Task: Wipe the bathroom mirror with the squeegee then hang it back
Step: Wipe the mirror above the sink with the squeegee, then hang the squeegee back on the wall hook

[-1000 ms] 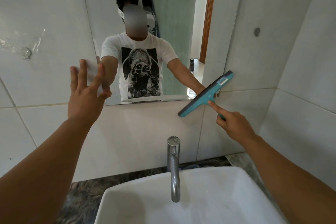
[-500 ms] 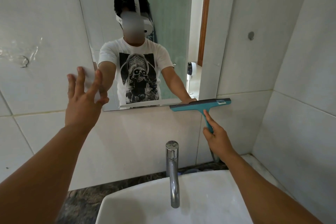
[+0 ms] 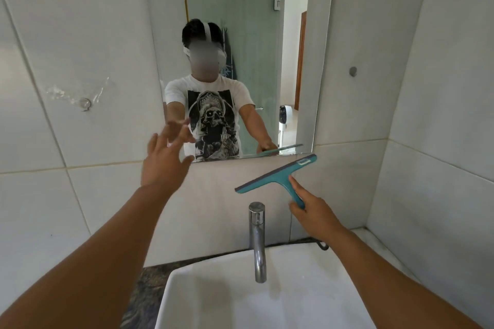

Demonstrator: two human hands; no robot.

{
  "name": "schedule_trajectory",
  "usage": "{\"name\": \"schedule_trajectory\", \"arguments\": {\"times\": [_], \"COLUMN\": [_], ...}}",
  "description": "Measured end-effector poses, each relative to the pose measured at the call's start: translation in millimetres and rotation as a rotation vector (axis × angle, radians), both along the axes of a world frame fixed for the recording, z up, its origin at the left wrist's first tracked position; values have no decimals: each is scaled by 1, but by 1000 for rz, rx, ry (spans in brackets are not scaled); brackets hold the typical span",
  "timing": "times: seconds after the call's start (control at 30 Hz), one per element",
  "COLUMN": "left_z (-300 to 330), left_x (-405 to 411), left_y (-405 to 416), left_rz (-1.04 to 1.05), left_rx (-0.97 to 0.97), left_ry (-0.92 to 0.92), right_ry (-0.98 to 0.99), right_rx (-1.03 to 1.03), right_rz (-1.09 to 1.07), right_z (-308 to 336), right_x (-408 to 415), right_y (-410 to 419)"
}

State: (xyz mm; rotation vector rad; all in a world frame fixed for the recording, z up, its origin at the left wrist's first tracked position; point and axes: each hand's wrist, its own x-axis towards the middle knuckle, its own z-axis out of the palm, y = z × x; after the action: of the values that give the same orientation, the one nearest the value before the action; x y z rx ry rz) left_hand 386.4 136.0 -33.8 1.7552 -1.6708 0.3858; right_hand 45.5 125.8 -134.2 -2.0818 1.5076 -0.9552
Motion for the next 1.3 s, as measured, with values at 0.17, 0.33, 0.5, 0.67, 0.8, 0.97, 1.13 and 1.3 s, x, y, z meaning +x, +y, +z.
{"name": "schedule_trajectory", "arguments": {"times": [0.17, 0.33, 0.5, 0.67, 0.8, 0.97, 1.13, 1.3], "left_z": [-7, -16, -26, -33, -36, -36, -41, -44], "left_x": [-57, -97, -112, -109, -100, -95, -96, -99], "left_y": [34, 62, 88, 110, 124, 134, 138, 140], "left_rz": [-190, -392, -440, -419, -386, -267, -207, -132], "left_rx": [78, 98, 75, 45, 113, 246, 219, 161], "left_ry": [-77, -226, -330, -322, -308, -197, 26, 321], "right_ry": [85, 171, 274, 430, 552, 740, 761, 515], "right_rx": [12, -3, 26, 1, -25, -283, -545, -728], "right_rz": [15, 116, 200, 204, 217, 132, 75, -60], "right_z": [25, 52, 79, 95, 102, 113, 117, 110], "right_x": [0, 0, 6, 21, 30, 38, 44, 51], "right_y": [32, 62, 87, 105, 110, 105, 101, 103]}}
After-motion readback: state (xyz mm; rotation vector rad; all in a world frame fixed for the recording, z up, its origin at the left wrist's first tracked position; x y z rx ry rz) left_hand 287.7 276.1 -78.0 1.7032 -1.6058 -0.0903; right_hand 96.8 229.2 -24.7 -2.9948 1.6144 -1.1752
